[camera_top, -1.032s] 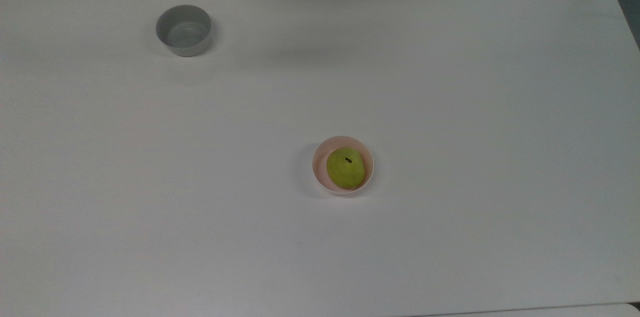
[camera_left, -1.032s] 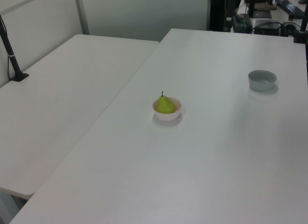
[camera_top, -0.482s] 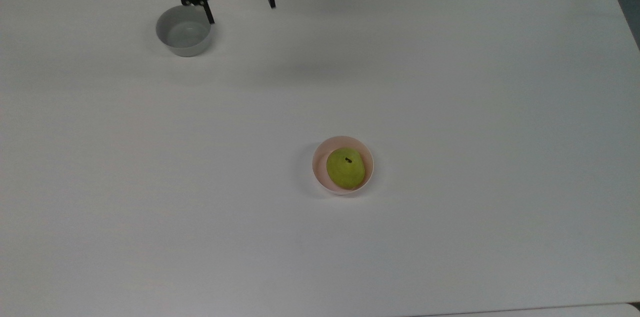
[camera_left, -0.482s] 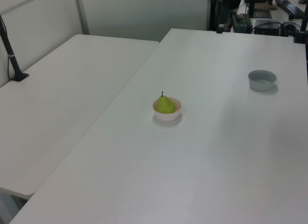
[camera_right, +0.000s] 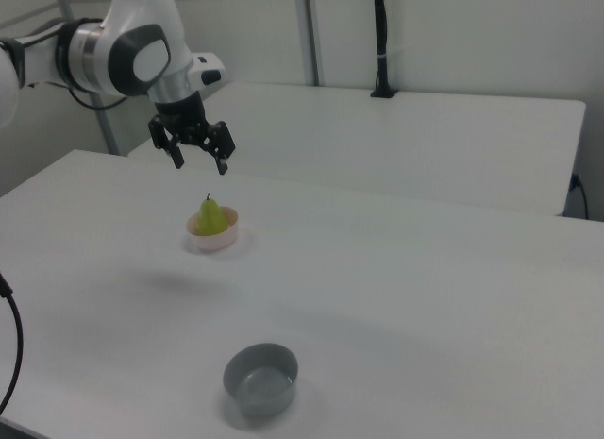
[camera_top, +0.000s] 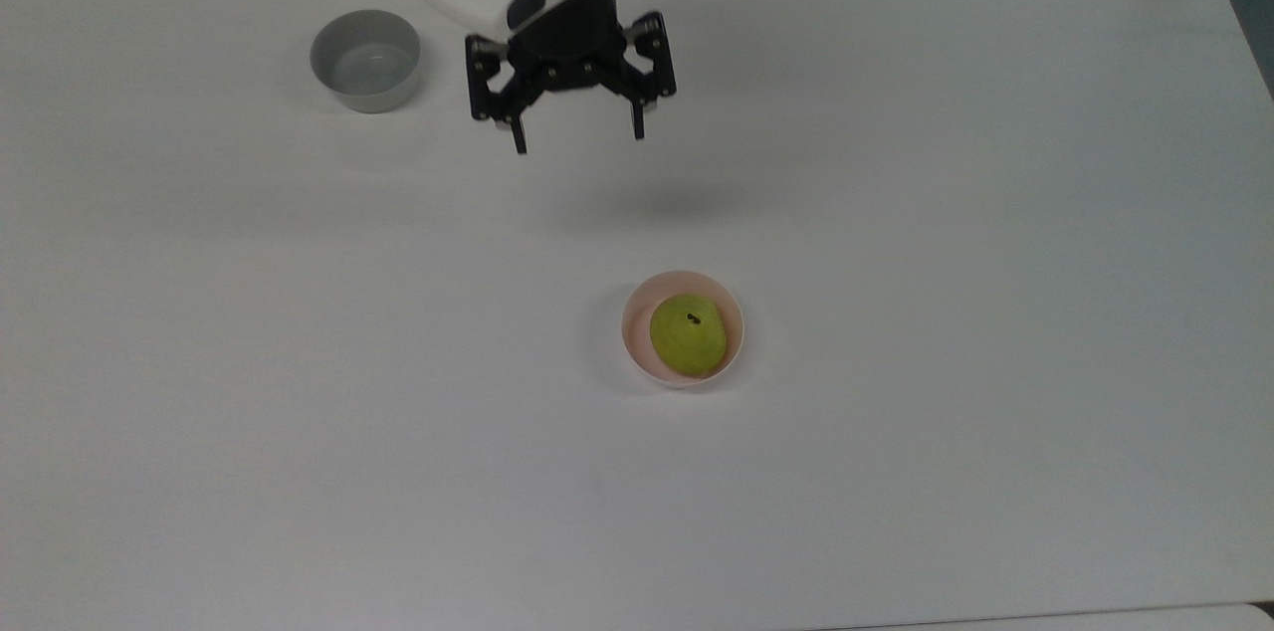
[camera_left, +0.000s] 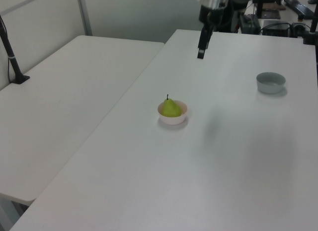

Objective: Pick up a pear from the bowl
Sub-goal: 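Move the open gripper over the green pear in the pink bowl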

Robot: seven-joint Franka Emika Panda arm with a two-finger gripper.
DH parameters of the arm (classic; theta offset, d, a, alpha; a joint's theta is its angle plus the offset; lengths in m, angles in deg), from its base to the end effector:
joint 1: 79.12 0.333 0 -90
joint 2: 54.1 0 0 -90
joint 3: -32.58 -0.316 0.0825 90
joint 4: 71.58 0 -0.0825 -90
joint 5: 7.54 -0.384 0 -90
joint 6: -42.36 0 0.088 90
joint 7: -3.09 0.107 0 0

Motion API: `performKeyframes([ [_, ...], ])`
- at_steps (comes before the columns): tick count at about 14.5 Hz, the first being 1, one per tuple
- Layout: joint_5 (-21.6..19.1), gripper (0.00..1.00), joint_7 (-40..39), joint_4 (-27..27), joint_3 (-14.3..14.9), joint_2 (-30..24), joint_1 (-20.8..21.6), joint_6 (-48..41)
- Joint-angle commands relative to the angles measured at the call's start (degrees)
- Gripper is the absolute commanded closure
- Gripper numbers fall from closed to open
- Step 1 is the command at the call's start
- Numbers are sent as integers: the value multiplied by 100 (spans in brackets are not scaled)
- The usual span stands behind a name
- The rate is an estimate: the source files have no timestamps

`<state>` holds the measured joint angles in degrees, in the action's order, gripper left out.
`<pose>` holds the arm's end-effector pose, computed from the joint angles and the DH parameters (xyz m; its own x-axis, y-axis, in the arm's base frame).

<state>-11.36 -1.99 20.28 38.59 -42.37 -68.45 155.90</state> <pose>0.6397 0.0619 0.5261 0.9732 0.1473 0.1767 0.1546 -0.9876 -0.0280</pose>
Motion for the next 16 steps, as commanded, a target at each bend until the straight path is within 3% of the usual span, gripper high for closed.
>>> performKeyframes([
  [1,22,0,121,-11,32,399,215,562],
  [4,92,0,121,-11,41,725,410,1037],
  [7,574,0,-186,-11,32,998,568,1223],
  [16,602,0,-38,-20,15,1675,727,2110],
])
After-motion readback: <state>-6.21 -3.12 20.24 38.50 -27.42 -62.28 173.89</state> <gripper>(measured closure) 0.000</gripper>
